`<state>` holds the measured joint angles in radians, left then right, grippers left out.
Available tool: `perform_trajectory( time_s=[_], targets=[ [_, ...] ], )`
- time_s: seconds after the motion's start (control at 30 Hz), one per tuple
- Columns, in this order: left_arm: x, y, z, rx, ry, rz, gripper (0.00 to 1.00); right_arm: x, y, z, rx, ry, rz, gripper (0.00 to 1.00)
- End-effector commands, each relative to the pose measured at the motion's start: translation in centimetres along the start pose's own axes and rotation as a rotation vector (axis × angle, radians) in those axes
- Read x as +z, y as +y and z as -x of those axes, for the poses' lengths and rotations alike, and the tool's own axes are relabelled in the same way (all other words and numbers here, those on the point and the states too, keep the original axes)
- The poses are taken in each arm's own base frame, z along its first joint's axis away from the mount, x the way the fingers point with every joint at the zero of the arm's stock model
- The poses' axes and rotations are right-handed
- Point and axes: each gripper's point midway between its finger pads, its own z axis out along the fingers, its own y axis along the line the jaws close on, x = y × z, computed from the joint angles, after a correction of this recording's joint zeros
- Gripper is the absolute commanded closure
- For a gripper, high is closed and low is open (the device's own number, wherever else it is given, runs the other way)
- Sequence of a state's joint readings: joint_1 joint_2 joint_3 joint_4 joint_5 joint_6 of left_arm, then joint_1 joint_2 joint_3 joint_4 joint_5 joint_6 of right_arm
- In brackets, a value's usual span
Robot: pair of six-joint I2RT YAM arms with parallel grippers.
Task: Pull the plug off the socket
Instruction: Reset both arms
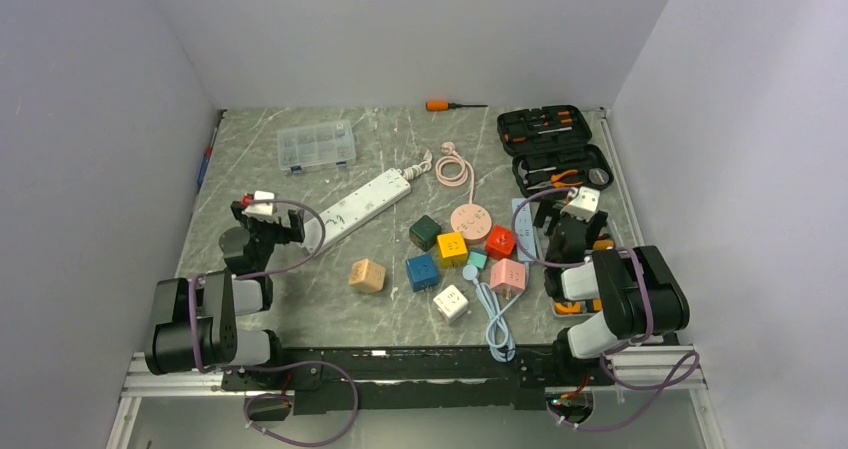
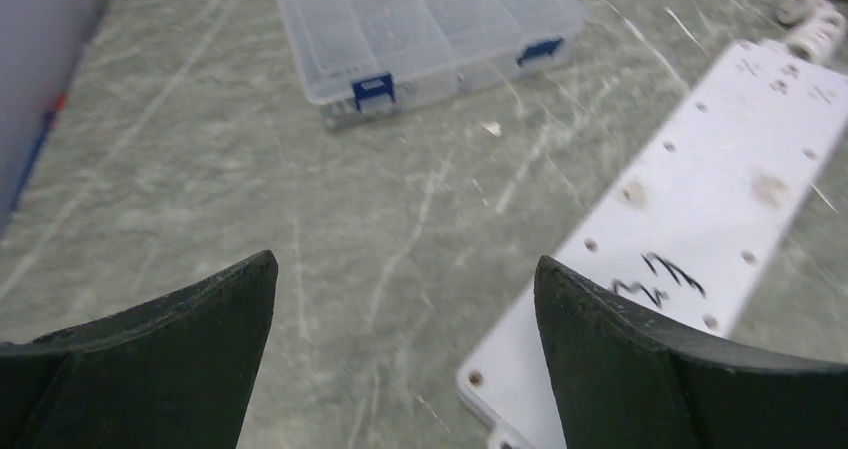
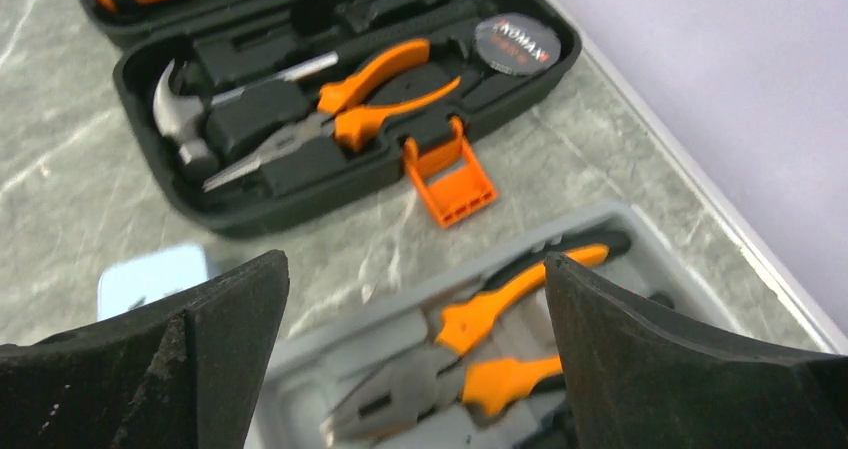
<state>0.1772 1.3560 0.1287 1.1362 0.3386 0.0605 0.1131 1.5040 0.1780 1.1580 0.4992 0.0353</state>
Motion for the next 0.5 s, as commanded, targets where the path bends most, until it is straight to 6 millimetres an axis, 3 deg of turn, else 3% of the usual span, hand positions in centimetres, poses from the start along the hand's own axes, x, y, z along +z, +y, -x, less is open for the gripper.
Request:
perform_trajectory(
  time_s=[0.0,0.47],
  targets=[
    [1.64,1.37,2.72,0.025,-0.054,0.070,0.01,2.02,0.11,2.33,0.096,-0.028,0.035,0.00],
    [2.04,1.26,2.46,0.041,-0.026,0.103,0.01,1.72,-0.13,2.66,0.090,-0.058,0.034,0.00]
  ],
)
